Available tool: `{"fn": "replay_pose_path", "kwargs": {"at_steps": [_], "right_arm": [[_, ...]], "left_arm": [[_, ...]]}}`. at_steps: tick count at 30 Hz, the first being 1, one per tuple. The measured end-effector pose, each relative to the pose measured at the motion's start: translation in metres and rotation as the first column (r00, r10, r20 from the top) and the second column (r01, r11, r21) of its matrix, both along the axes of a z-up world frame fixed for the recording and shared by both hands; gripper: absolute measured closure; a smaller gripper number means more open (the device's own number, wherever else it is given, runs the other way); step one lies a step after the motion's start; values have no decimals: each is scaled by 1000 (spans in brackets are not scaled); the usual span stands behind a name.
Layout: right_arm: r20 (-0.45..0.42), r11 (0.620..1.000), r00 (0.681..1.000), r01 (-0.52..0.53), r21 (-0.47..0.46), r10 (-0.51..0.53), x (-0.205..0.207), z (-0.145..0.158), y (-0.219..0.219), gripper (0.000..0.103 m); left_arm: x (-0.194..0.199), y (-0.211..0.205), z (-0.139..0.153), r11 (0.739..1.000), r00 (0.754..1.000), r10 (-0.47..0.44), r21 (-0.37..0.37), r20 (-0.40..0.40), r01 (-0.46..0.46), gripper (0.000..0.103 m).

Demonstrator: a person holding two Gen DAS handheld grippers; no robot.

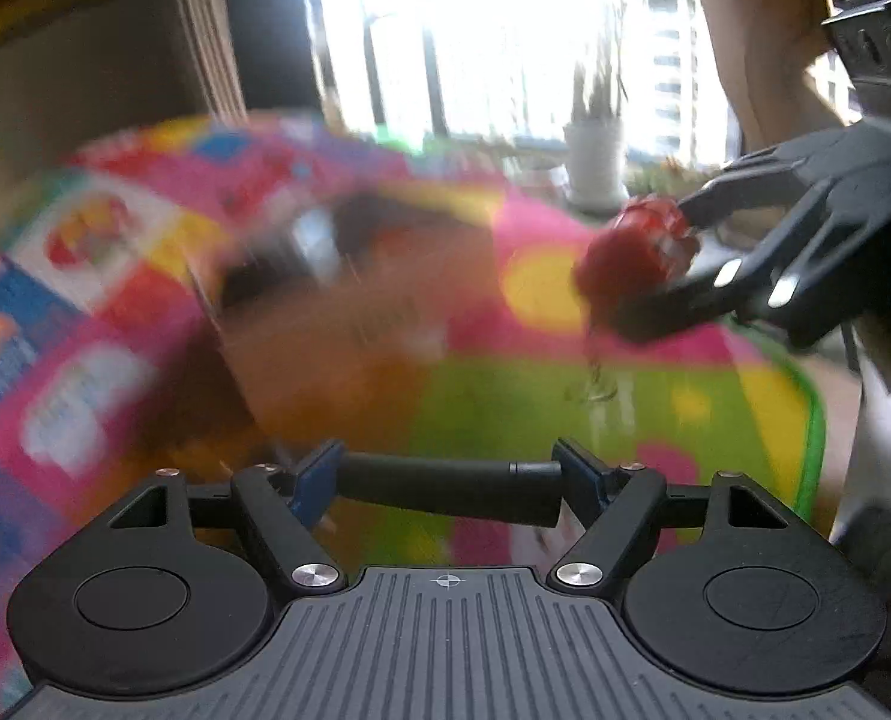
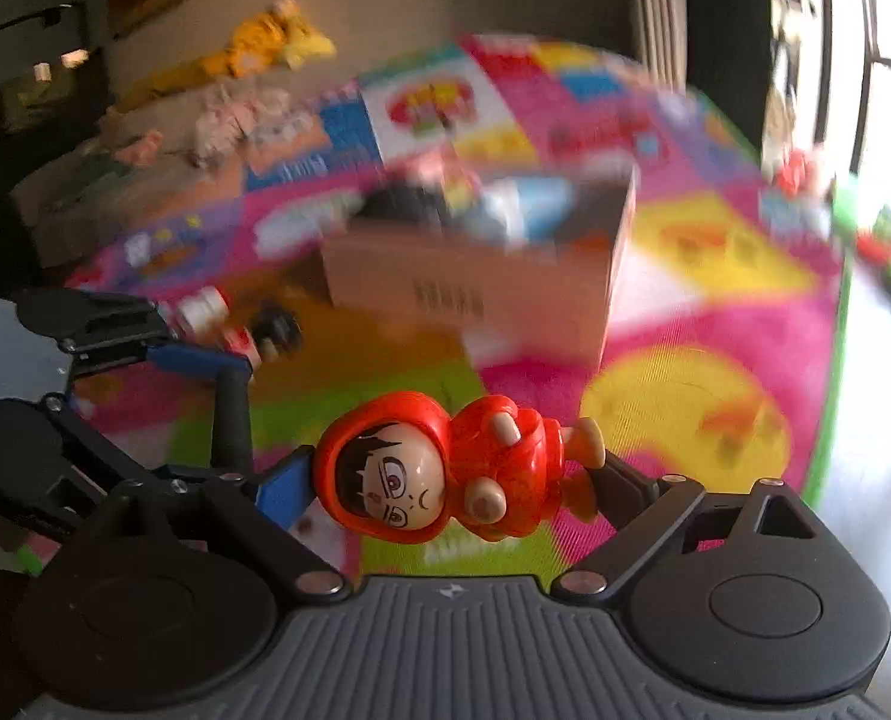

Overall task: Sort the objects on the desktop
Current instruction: 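Drop the red doll into the pink box while the left gripper drops the black tube in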

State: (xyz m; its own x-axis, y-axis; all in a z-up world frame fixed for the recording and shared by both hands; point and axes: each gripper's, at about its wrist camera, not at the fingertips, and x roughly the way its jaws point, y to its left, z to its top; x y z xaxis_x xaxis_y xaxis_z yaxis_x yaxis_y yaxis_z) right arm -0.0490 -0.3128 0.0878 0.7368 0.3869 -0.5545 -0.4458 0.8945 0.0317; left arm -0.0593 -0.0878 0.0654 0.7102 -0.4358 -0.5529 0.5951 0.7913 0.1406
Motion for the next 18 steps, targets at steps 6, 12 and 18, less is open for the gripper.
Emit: {"fn": "replay_pose_path", "kwargs": {"at_steps": [6,12,18], "right_arm": [[273,995,960,47,92,-71,3,108,-18,9],[219,992,970,88,91,-106,91,119,-9,9],[122,991,983,128,48,-133,172,87,12,9]], "left_arm": [[18,3,80,993,956,94,-99,278,-69,22],[98,-40,62,984,959,149,-131,240,-120,22],[157,-55,19,971,973,208,-145,101,-192,12]]}}
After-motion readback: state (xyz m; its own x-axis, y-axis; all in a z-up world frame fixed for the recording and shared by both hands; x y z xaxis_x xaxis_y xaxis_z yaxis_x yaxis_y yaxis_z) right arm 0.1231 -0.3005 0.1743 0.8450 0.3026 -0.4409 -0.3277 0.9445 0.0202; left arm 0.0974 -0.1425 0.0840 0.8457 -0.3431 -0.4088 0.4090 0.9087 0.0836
